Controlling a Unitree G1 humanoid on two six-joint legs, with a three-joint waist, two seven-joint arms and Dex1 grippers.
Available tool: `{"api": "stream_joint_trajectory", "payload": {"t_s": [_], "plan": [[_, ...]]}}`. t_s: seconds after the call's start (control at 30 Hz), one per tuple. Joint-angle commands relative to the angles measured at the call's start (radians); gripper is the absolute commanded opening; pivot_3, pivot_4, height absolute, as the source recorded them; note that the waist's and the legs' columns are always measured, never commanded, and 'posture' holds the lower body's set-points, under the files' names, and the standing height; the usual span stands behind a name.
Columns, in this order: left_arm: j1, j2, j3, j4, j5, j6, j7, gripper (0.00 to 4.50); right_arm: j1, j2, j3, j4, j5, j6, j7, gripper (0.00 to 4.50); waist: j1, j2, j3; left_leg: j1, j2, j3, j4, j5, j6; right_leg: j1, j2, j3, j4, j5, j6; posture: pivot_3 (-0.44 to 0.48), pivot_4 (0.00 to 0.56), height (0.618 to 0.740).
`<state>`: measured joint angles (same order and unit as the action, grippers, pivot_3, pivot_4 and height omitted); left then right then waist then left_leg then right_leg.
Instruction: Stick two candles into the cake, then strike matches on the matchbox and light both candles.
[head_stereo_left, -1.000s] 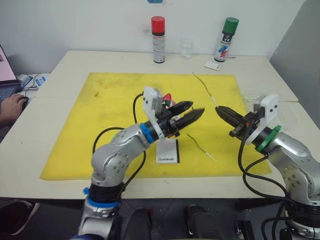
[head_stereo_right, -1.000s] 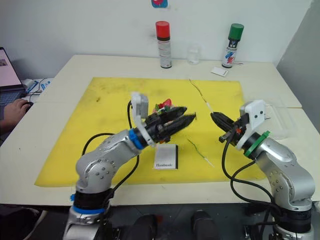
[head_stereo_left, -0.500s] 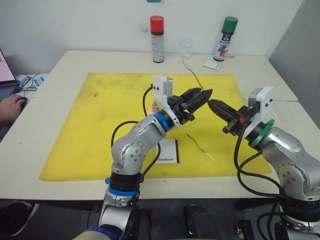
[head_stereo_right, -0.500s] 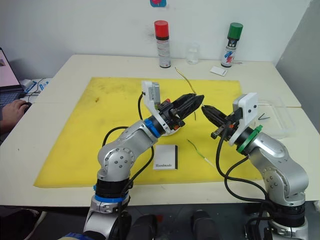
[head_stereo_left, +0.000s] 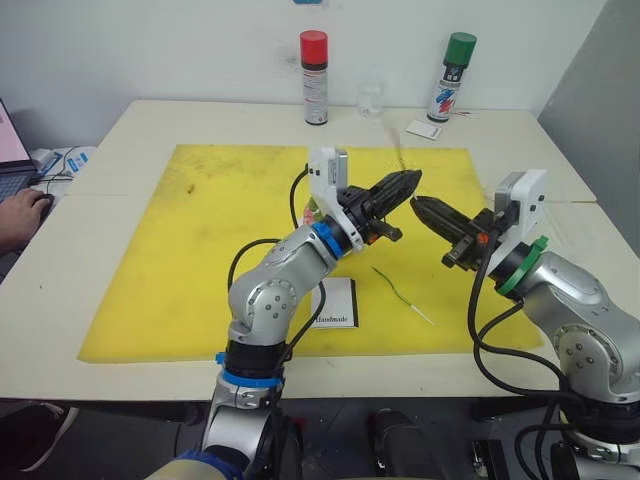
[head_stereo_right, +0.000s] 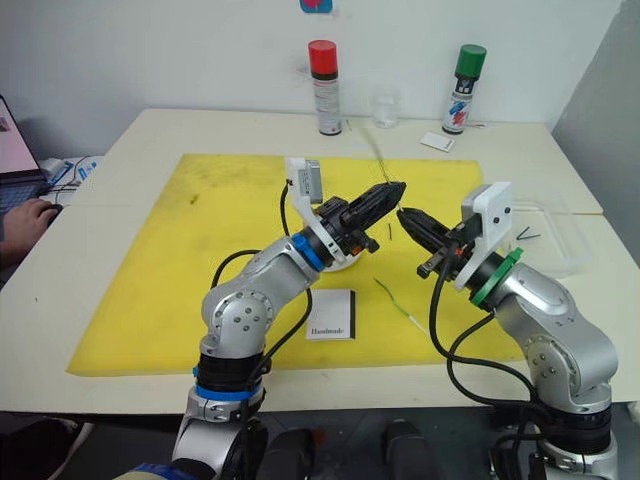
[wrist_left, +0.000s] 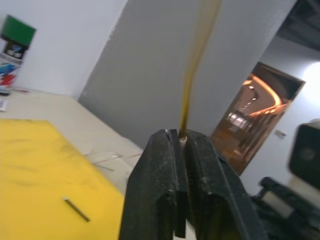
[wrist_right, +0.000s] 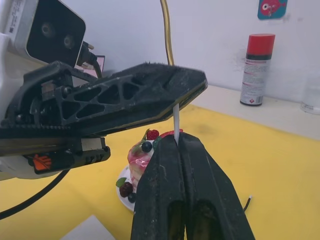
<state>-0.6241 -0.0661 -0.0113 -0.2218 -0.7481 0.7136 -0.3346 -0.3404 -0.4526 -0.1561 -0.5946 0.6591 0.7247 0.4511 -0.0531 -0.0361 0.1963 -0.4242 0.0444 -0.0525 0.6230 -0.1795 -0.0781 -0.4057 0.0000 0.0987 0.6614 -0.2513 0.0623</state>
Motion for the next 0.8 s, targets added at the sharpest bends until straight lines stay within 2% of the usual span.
{"api": "stream_joint_trajectory", "payload": {"t_s": [0.03, 0.33, 0.6, 0.8], "plan": [[-0.033, -0.005, 0.017, -0.030, -0.026, -0.006, 0.008, 0.01, 0.016, -0.012, -0.002, -0.036, 0.008, -0.027, 0.010, 0.00, 0.000, 0.000, 0.000, 0.000, 0.000, 0.000, 0.000, 0.000, 0.000, 0.000, 0.000, 0.000, 0.000, 0.000, 0.000, 0.000, 0.150, 0.740], [-0.029, 0.028, -0.003, -0.043, -0.010, -0.004, -0.016, 0.01, 0.022, -0.008, 0.008, -0.034, 0.009, -0.040, -0.001, 0.00, 0.000, 0.000, 0.000, -0.001, 0.000, 0.000, 0.000, 0.000, 0.000, 0.000, 0.000, 0.000, 0.000, 0.000, 0.000, 0.000, 0.150, 0.740], [-0.034, 0.036, -0.007, -0.048, 0.010, -0.024, -0.014, 2.38, -0.009, -0.008, 0.008, -0.048, 0.032, -0.008, -0.039, 0.00, 0.000, 0.000, 0.000, -0.001, 0.000, 0.000, -0.001, 0.000, 0.000, -0.001, 0.000, 0.000, -0.001, 0.000, 0.000, 0.000, 0.150, 0.740], [-0.044, 0.024, 0.008, -0.052, -0.018, -0.020, 0.000, 2.38, -0.026, -0.013, 0.007, -0.053, 0.053, 0.014, -0.062, 0.00, 0.000, 0.000, 0.000, -0.001, 0.000, 0.000, -0.001, 0.000, 0.000, -0.001, 0.000, 0.000, -0.002, 0.000, 0.000, 0.000, 0.150, 0.740]]}}
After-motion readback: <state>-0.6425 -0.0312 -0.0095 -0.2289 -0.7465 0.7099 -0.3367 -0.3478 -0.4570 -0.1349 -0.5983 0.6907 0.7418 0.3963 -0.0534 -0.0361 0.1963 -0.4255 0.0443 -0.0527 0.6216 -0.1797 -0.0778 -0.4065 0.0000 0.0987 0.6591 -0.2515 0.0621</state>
